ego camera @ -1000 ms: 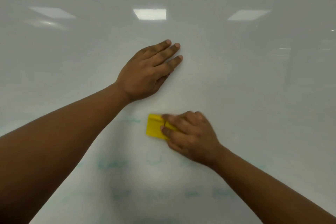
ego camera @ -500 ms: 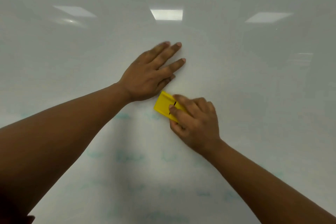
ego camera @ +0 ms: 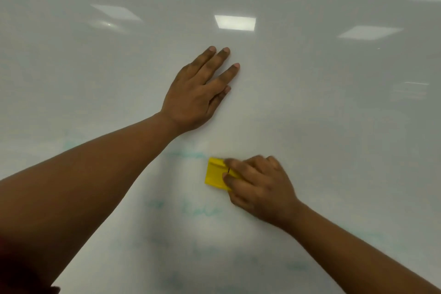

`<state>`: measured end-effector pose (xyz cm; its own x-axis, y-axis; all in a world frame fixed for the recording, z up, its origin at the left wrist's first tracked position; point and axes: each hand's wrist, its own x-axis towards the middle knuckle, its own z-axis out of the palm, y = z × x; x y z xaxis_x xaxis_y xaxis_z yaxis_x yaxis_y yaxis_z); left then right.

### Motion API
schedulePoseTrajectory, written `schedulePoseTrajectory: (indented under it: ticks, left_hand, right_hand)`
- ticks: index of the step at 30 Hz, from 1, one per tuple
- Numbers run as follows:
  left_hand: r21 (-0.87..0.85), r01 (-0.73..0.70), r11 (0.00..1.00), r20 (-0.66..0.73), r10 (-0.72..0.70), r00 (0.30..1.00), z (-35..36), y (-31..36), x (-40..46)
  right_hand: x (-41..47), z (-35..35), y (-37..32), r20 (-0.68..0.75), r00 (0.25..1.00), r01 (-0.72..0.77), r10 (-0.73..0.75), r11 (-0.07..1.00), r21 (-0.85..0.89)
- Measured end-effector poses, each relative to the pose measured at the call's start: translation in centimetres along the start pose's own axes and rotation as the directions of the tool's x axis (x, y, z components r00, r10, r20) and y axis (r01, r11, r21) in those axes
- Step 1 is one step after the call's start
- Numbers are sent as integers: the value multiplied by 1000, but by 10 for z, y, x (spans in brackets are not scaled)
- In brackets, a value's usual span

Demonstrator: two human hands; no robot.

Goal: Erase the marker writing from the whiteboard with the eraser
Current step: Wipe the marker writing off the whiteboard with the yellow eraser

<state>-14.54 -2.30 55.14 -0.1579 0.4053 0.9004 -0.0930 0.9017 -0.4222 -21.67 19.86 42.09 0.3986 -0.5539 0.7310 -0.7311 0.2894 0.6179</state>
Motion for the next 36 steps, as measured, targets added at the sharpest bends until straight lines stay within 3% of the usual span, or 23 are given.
schedulePoseTrajectory:
  ticks: [4,6,9,11,15,18,20,24,26,31,33,36]
  left_hand:
    - [-16,-130,991,20,130,991,-6,-21,-10]
    - [-37,-165,986,36,166,985,-9,-27,-14]
    - [-64,-222,973,62,226,972,-12,-35,-20]
    - [-86,-260,962,73,266,961,-15,-45,-22]
    - [-103,-250,963,71,258,964,-18,-56,-23]
    - [-69,-178,982,36,181,983,-22,-64,-29]
    - [-74,-214,974,29,217,976,-25,-74,-30]
    - [-102,-279,955,27,283,959,-29,-93,-32]
    - [-120,-255,959,12,259,966,-29,-98,-41]
    - [-149,-204,967,-37,201,979,-30,-106,-63]
    - [-142,-173,975,-76,164,984,-28,-106,-66]
    - [-155,-128,980,-103,113,988,-26,-104,-68]
  right_hand:
    - [36,0,16,-179,939,-300,294,954,-9]
    - [39,10,-2,-168,954,-254,248,967,-9]
    - [34,23,-28,1,1000,-28,28,1000,3]
    - [46,23,-22,-16,998,-57,56,998,-15]
    - [66,28,-17,-199,937,-297,288,955,-16]
    - [57,42,-46,-70,989,-131,131,991,9]
    - [62,42,-45,-12,997,-81,81,997,14]
    - [101,43,-31,-152,954,-269,260,962,-40]
    - [104,49,-39,-190,943,-287,274,957,-46]
    - [76,58,-70,-11,999,-46,46,998,-41]
    - [84,56,-57,-78,992,-101,95,992,-72]
    - [102,53,-40,-260,917,-340,302,934,-112]
